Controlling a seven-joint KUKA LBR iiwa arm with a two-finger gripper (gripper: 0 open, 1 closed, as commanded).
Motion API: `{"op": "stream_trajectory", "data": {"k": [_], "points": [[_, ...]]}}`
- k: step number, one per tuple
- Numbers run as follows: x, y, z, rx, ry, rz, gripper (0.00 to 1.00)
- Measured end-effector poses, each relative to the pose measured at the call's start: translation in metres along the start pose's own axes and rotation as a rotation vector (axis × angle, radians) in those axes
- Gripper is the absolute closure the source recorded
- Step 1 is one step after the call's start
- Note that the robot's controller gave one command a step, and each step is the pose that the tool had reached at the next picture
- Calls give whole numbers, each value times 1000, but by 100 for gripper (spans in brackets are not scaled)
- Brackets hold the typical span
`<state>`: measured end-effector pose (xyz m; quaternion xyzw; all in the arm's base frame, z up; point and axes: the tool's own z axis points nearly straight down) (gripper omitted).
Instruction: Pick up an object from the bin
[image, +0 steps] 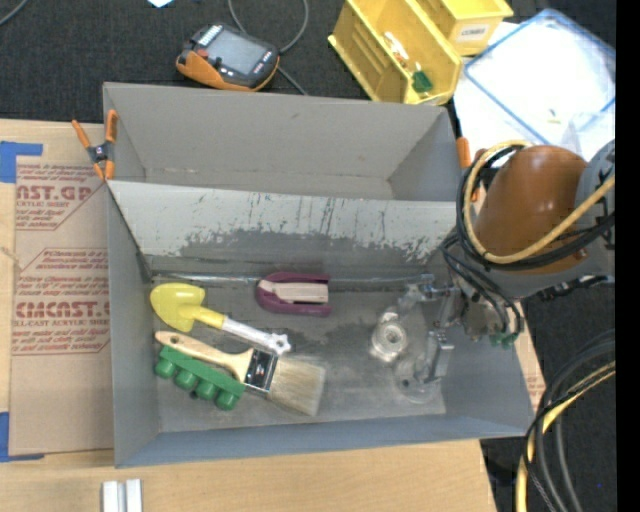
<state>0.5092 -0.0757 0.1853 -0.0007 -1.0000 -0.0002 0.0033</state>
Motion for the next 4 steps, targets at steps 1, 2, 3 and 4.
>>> {"op": "stream_trajectory", "data": {"k": [1,2,3,4], "points": [[-2,0,-5,1,-8,-2,0],[-45,-9,75,2,-9,-289,0],[-65,-18,35,4,-14,-436,0],[-67,-16,80,0,-7,-647,0]]}}
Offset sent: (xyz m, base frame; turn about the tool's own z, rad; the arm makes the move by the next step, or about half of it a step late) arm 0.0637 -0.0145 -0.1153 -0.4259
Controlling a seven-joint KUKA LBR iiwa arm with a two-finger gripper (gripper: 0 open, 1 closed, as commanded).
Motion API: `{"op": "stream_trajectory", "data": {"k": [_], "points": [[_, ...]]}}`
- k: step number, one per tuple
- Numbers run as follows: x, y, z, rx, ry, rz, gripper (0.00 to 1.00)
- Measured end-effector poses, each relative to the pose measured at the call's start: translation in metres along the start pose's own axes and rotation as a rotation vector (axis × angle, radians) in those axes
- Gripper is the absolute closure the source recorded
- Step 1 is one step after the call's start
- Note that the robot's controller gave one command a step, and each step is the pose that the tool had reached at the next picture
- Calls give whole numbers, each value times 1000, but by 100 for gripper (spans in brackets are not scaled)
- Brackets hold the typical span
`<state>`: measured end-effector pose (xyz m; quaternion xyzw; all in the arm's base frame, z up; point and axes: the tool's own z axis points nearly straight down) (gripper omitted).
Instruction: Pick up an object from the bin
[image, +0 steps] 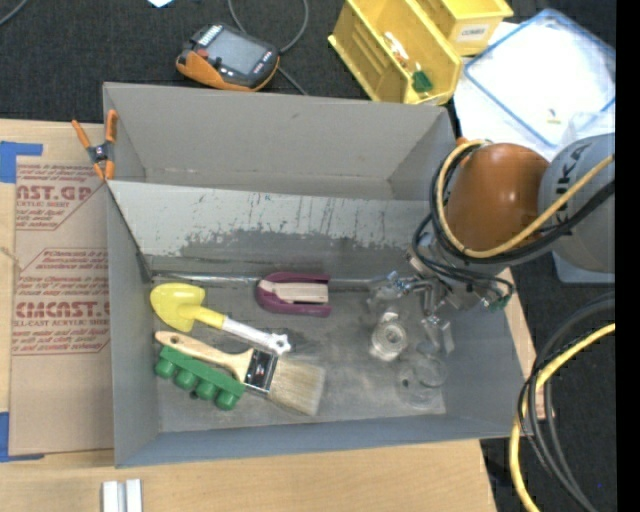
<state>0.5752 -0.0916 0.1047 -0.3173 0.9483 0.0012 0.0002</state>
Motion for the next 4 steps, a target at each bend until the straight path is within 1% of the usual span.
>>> {"op": "stream_trajectory", "data": {"k": [1,2,3,4], "points": [[-2,1,35,10,-9,-169,0],[-16,1,34,5,-6,-434,100],[-16,1,34,5,-6,-434,100],[-14,5,9,-7,0,-434,100]]}}
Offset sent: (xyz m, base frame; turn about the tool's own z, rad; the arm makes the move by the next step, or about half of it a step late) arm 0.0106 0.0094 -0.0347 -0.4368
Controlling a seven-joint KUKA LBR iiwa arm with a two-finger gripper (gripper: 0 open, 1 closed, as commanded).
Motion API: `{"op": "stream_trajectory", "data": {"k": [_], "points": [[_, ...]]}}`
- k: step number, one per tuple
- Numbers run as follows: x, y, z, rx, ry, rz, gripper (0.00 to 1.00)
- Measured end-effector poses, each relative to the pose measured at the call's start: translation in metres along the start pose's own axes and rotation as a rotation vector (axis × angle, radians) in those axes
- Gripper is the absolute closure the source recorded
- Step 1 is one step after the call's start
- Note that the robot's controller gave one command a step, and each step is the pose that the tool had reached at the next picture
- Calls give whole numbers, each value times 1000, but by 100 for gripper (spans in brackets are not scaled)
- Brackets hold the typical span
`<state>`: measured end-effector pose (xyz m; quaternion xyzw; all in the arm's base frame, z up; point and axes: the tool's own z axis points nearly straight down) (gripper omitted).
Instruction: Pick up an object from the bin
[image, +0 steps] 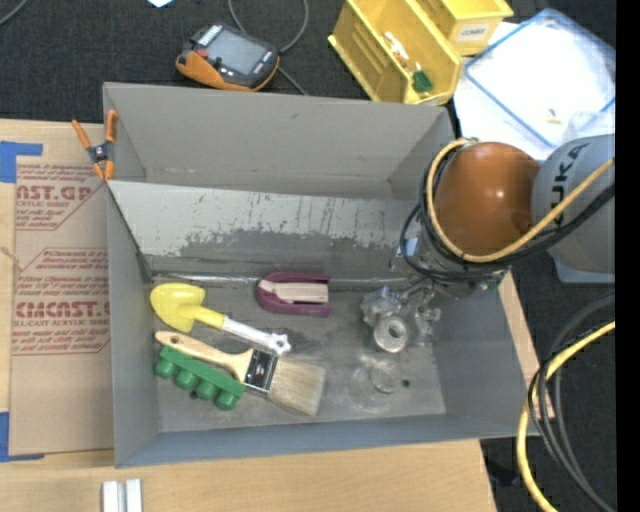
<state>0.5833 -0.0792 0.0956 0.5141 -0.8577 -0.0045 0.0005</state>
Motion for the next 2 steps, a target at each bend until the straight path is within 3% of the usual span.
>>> {"op": "stream_trajectory", "data": {"k": [2], "points": [[-2,-2,-56,8,-4,1,100]]}}
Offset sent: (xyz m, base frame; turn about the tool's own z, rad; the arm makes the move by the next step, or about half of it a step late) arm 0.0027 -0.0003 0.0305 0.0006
